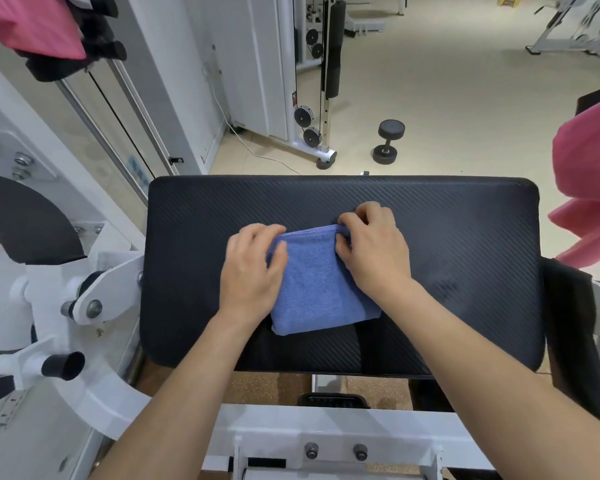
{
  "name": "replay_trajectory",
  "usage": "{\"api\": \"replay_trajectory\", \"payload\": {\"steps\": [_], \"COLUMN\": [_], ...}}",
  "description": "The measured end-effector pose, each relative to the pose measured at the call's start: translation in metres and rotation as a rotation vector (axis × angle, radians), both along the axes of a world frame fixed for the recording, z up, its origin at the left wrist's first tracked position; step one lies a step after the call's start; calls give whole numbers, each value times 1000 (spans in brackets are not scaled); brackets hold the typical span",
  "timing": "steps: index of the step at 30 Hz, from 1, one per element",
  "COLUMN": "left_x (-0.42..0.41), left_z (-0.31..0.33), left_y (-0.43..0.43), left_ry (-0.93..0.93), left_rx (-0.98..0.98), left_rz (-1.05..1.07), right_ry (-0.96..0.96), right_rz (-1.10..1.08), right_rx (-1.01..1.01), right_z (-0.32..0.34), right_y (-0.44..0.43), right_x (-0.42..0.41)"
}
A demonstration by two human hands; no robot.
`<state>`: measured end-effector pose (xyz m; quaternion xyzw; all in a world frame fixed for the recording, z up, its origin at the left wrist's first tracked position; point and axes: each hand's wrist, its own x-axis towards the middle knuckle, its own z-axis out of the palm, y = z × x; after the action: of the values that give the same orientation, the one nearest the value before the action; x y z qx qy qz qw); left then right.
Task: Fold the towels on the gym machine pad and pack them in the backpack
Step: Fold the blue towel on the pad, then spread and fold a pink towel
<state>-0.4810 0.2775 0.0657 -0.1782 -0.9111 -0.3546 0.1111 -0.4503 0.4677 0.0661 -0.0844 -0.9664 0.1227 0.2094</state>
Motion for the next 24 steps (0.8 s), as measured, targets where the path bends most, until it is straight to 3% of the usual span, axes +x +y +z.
{"api": "replay_trajectory", "payload": {"steps": [3,7,10,14,19,21,24], "left_x": [-1,-8,-12,-4,20,29,42], "left_z": [-7,-1,5,13,35,44,50], "left_y": [2,6,10,7,17,24,30], "left_ry": [41,-52,-153,-48,-18,-184,-499], "left_rx": [-154,-75,-168,-365,-417,-320,134], "left_rz": [-59,47,29,-115,-345,-400,-437], "right_ry": [-18,-184,-304,-381,-353,-294,-424], "right_rz": [39,104,143,273,441,390,310], "right_rx": [41,3,-110,-249,-607,-783,-1041], "right_z": [4,14,23,35,54,54,42], "right_y": [1,7,13,23,20,24,47], "right_x": [-2,-8,-13,-2,34,51,84]}}
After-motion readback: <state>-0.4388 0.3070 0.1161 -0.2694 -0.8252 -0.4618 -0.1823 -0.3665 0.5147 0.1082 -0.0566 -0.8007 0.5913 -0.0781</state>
